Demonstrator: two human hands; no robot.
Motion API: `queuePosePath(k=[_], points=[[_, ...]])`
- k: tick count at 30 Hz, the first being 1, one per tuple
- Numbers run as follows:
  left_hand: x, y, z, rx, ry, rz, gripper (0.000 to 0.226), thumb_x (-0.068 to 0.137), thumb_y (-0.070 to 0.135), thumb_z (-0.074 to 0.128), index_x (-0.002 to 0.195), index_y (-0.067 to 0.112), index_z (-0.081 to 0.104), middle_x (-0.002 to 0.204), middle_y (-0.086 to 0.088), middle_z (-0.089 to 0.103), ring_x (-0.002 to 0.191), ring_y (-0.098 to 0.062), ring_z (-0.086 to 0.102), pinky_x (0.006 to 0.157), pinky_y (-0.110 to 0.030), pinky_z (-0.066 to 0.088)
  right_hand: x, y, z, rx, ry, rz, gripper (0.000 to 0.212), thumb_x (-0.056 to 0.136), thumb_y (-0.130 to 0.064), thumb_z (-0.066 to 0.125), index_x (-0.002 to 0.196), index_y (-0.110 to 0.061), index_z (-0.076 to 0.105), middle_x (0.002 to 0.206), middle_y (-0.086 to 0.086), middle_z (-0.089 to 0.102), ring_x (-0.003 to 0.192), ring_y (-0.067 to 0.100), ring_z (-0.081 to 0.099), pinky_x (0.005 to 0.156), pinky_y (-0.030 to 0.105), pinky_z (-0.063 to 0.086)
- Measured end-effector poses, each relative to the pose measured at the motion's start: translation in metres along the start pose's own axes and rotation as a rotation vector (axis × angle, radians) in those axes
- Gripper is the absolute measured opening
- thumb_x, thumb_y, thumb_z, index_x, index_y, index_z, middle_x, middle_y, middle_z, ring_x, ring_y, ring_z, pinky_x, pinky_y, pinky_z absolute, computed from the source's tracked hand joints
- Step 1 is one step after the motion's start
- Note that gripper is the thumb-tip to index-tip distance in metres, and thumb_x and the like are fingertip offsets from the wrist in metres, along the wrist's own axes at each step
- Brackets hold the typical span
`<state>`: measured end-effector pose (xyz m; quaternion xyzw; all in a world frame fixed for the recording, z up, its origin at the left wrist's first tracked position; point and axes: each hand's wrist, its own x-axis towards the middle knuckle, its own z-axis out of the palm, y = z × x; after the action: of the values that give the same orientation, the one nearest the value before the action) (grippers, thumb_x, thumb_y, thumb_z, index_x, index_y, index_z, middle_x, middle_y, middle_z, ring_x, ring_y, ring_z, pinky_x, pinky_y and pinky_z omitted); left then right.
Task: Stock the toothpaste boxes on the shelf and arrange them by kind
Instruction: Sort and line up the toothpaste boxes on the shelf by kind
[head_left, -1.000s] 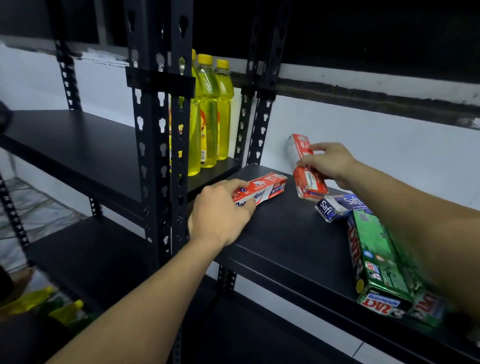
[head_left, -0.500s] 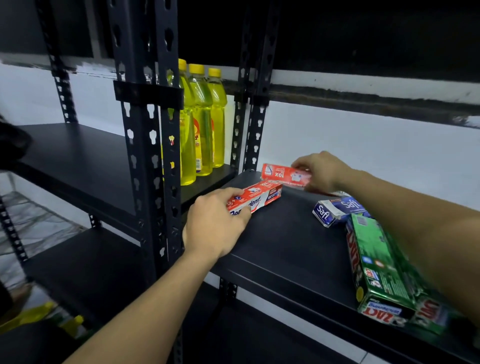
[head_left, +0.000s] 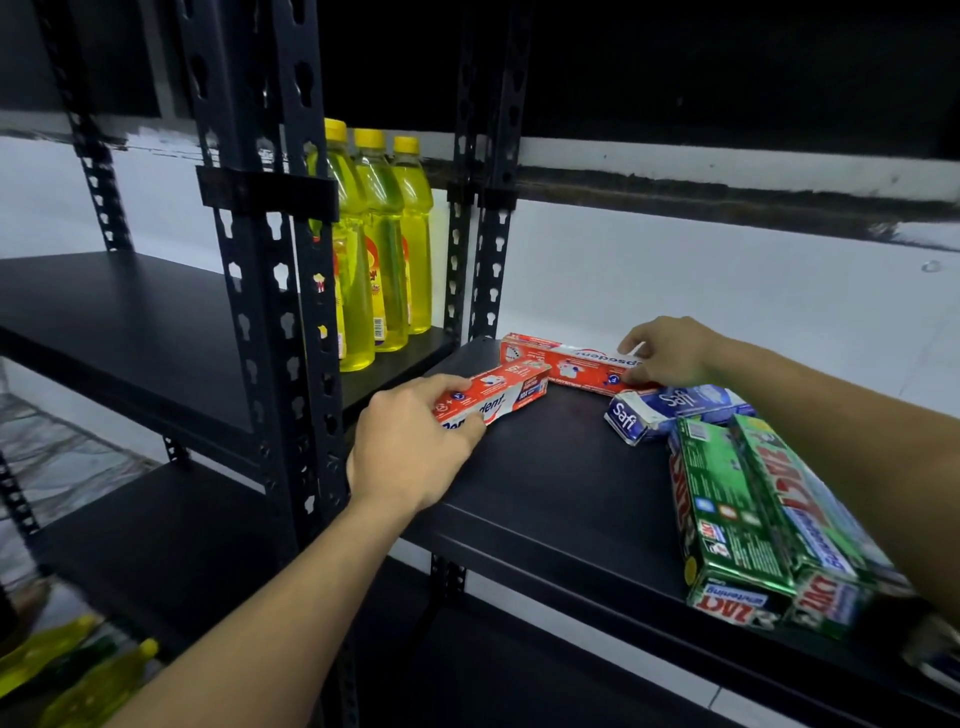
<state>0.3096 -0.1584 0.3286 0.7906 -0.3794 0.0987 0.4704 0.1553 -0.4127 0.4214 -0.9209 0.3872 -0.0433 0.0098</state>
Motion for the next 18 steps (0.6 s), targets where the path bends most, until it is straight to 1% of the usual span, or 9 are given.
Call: queuePosePath(k=[2, 3, 4, 5, 6, 7, 8, 12, 18], points=[[0.0, 0.0, 0.0, -0.006, 0.001, -0.002, 0.037, 0.077, 0.049, 0.074, 0.114, 0.042, 0.07, 0.102, 0.018, 0.071, 0.084, -0.005, 0.063, 0.075, -0.028, 0.056, -0.001, -0.001, 0.001, 0.031, 0.034, -0.008, 0.049, 0.086, -0.035, 0.074, 0.13, -0.018, 0.06, 0.134, 0.006, 0.06, 0.082, 0.002, 0.067, 0.092, 0.029, 0.045], [0.0, 0.0, -0.001, -0.011, 0.002, -0.002, 0.036, 0.077, 0.048, 0.074, 0.113, 0.042, 0.071, 0.102, 0.019, 0.072, 0.084, -0.004, 0.063, 0.075, -0.027, 0.056, -0.001, -0.001, 0.001, 0.05, 0.045, -0.008, 0.049, 0.086, -0.034, 0.074, 0.129, -0.017, 0.06, 0.134, 0.006, 0.06, 0.065, -0.003, 0.065, 0.09, 0.03, 0.046], [0.0, 0.0, -0.001, -0.016, 0.003, -0.001, 0.036, 0.077, 0.048, 0.074, 0.112, 0.042, 0.071, 0.101, 0.019, 0.072, 0.083, -0.004, 0.063, 0.074, -0.026, 0.055, 0.0, -0.001, 0.001, 0.06, 0.056, -0.004, 0.049, 0.086, -0.034, 0.074, 0.13, -0.016, 0.06, 0.134, 0.007, 0.059, 0.059, 0.0, 0.064, 0.089, 0.03, 0.046], [0.0, -0.001, -0.001, -0.019, 0.003, -0.002, 0.035, 0.077, 0.047, 0.074, 0.112, 0.042, 0.071, 0.101, 0.019, 0.072, 0.083, -0.003, 0.063, 0.074, -0.026, 0.055, 0.001, -0.001, 0.0, 0.057, 0.076, -0.001, 0.049, 0.086, -0.034, 0.074, 0.13, -0.016, 0.06, 0.135, 0.008, 0.059, 0.069, 0.005, 0.067, 0.089, 0.03, 0.045], [0.0, -0.001, 0.0, -0.02, 0.002, -0.002, 0.036, 0.077, 0.047, 0.074, 0.112, 0.042, 0.071, 0.101, 0.019, 0.071, 0.083, -0.003, 0.063, 0.073, -0.025, 0.055, 0.001, -0.001, 0.0, 0.052, 0.101, 0.001, 0.049, 0.087, -0.034, 0.073, 0.13, -0.016, 0.059, 0.135, 0.008, 0.06, 0.09, 0.014, 0.067, 0.09, 0.03, 0.044], [0.0, -0.001, 0.0, -0.019, 0.002, -0.001, 0.036, 0.078, 0.048, 0.074, 0.113, 0.042, 0.071, 0.1, 0.019, 0.071, 0.082, -0.003, 0.063, 0.072, -0.025, 0.055, 0.001, -0.001, -0.002, 0.062, 0.127, 0.0, 0.048, 0.087, -0.034, 0.072, 0.13, -0.016, 0.059, 0.134, 0.009, 0.06, 0.106, 0.022, 0.063, 0.091, 0.03, 0.043], [0.0, -0.001, 0.0, -0.019, 0.002, 0.002, 0.036, 0.078, 0.048, 0.074, 0.113, 0.042, 0.071, 0.101, 0.019, 0.071, 0.083, -0.003, 0.063, 0.073, -0.025, 0.055, 0.0, -0.002, -0.004, 0.088, 0.148, -0.003, 0.047, 0.088, -0.033, 0.071, 0.13, -0.016, 0.059, 0.133, 0.009, 0.061, 0.114, 0.025, 0.058, 0.092, 0.031, 0.042], [0.001, -0.001, 0.0, -0.017, 0.007, 0.0, 0.037, 0.078, 0.049, 0.074, 0.113, 0.042, 0.071, 0.102, 0.019, 0.071, 0.084, -0.004, 0.063, 0.076, -0.027, 0.056, -0.004, -0.003, -0.011, 0.251, 0.213, 0.018, 0.044, 0.089, -0.033, 0.071, 0.128, -0.018, 0.058, 0.126, 0.01, 0.063, 0.105, 0.025, 0.058, 0.087, 0.031, 0.044], [0.0, -0.001, 0.0, -0.004, 0.013, -0.001, 0.038, 0.078, 0.05, 0.074, 0.115, 0.042, 0.07, 0.104, 0.017, 0.071, 0.084, -0.003, 0.061, 0.075, -0.025, 0.054, -0.011, -0.001, -0.013, 0.303, 0.334, 0.158, 0.046, 0.081, -0.044, 0.077, 0.116, -0.017, 0.062, 0.115, 0.009, 0.066, 0.079, 0.02, 0.065, 0.078, 0.032, 0.052]])
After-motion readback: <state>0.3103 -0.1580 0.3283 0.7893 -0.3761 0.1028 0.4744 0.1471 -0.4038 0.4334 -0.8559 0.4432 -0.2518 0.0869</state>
